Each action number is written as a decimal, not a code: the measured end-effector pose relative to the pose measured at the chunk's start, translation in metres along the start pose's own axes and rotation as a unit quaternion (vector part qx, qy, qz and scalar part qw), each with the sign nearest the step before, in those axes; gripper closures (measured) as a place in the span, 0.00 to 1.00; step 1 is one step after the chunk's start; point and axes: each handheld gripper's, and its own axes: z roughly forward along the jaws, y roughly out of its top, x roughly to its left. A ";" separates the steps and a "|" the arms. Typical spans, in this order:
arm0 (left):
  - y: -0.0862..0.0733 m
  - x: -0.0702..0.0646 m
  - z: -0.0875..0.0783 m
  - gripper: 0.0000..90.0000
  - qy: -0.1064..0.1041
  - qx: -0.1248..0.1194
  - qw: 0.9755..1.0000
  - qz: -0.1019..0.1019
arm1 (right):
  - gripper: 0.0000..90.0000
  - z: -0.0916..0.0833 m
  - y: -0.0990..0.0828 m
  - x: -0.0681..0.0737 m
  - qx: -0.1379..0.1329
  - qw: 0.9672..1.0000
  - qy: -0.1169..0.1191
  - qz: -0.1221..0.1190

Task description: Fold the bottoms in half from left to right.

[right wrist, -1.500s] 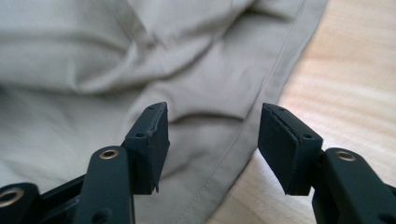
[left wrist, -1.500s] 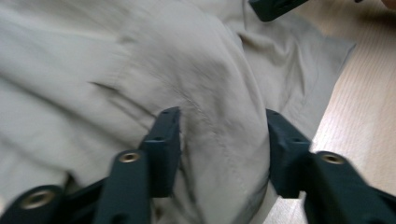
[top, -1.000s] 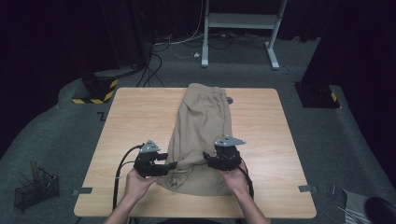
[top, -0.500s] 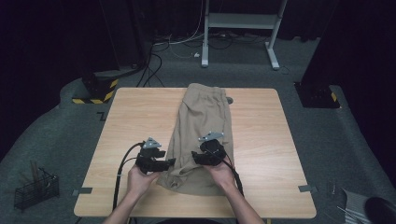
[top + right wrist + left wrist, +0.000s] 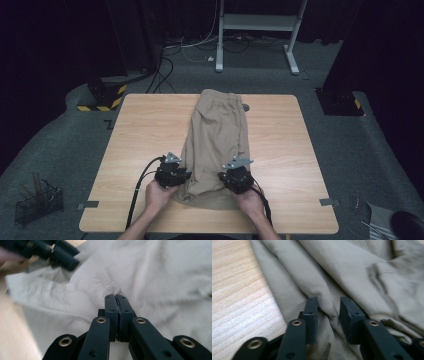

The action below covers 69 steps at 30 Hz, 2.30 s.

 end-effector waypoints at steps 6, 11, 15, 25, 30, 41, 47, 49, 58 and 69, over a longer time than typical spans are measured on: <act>-0.006 0.004 -0.003 0.84 -0.005 -0.011 1.000 0.002 | 0.98 -0.033 -0.046 0.003 -0.017 1.000 -0.022 0.002; -0.008 0.005 -0.004 0.82 -0.013 -0.015 1.000 -0.018 | 0.87 -0.048 -0.076 0.004 -0.003 0.999 -0.031 0.012; -0.005 -0.002 -0.006 0.63 -0.013 -0.019 0.999 -0.024 | 0.71 -0.058 -0.077 0.001 -0.020 0.998 -0.046 0.028; 0.008 -0.025 -0.011 0.53 -0.039 -0.022 0.999 0.013 | 0.63 -0.034 -0.018 0.003 -0.064 0.997 -0.031 0.032; 0.004 -0.027 0.000 0.65 -0.011 0.028 0.999 0.034 | 0.80 0.001 -0.010 0.004 -0.019 0.999 -0.004 0.030; -0.010 -0.020 -0.015 1.00 0.016 0.048 0.996 0.073 | 0.99 -0.041 -0.070 0.016 -0.017 1.000 0.004 -0.004; -0.013 -0.015 -0.023 0.78 -0.018 0.013 1.000 0.021 | 0.80 -0.056 -0.080 0.017 -0.031 0.999 0.012 -0.002; -0.011 -0.019 -0.022 0.65 -0.017 0.013 0.999 0.029 | 0.72 -0.058 -0.076 0.015 -0.048 0.999 0.000 0.011; -0.011 -0.032 -0.009 0.55 0.011 0.029 0.997 0.071 | 0.71 -0.035 -0.055 0.009 -0.037 0.999 0.000 0.033; 0.020 -0.026 0.018 0.71 0.045 0.034 0.994 0.091 | 0.77 0.001 -0.048 -0.024 0.000 0.998 -0.051 0.036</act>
